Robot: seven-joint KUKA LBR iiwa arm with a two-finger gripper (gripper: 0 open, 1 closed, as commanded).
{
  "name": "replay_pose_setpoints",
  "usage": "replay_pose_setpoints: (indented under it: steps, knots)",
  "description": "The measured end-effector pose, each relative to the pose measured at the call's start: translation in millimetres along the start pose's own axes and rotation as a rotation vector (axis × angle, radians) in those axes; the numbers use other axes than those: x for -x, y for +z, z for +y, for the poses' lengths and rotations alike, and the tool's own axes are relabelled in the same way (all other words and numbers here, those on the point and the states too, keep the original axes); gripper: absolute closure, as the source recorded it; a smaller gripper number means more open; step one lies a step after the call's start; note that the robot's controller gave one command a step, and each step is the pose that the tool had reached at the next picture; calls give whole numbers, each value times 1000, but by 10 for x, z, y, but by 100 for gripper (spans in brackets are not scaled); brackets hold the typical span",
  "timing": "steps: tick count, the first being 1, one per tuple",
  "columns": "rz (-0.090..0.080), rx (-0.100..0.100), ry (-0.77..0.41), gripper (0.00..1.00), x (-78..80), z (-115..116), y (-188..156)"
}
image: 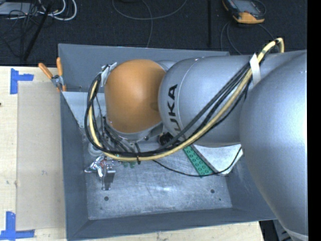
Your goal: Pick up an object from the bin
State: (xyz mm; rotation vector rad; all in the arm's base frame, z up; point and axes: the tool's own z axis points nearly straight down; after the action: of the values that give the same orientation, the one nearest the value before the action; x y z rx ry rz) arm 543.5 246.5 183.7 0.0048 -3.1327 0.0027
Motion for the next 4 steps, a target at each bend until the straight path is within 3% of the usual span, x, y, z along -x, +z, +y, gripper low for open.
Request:
replay_pose_setpoints:
  steps: [1, 2, 3, 4]
  knots:
    - [-6, -1, -446, 0, -196, -239, -29]
    - [-14, 1, -629, 0, -74, -247, 1146]
    - [-17, -5, -720, 0, 674, -740, 757]
    - [-23, -8, -886, 0, 567, -184, 1078]
